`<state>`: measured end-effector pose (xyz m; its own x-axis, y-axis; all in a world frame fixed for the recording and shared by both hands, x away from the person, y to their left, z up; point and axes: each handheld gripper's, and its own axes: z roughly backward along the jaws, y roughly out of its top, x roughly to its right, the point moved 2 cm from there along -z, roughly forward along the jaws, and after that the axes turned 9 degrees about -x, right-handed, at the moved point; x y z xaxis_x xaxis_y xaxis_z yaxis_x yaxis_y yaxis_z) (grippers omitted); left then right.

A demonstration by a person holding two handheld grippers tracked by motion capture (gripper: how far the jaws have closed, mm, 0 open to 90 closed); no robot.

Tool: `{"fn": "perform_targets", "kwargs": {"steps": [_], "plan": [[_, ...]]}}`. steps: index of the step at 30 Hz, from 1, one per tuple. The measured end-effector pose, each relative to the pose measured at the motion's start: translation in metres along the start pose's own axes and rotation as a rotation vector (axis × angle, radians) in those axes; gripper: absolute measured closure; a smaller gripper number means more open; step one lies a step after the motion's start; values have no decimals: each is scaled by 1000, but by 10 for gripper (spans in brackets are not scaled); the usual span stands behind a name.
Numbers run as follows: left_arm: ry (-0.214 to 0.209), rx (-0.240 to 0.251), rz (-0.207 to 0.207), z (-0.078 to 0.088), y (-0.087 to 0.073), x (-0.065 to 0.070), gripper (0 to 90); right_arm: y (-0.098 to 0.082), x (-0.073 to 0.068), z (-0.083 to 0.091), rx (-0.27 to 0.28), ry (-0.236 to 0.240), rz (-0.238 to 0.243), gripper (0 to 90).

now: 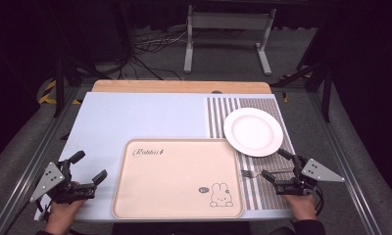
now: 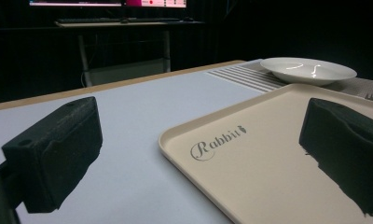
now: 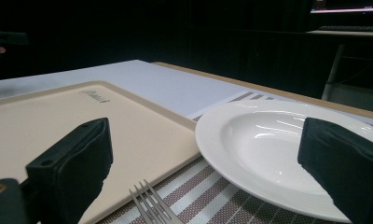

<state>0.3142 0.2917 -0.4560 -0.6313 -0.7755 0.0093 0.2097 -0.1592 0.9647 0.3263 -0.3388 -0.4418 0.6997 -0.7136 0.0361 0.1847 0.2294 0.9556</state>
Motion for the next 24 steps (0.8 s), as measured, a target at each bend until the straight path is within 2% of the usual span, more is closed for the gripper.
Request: {"fn": "perform_targets", "kwargs": {"steps": [24], "plan": [[0,3,2,1,0,0,0,0,0,-1,-11,2,7,41]]}}
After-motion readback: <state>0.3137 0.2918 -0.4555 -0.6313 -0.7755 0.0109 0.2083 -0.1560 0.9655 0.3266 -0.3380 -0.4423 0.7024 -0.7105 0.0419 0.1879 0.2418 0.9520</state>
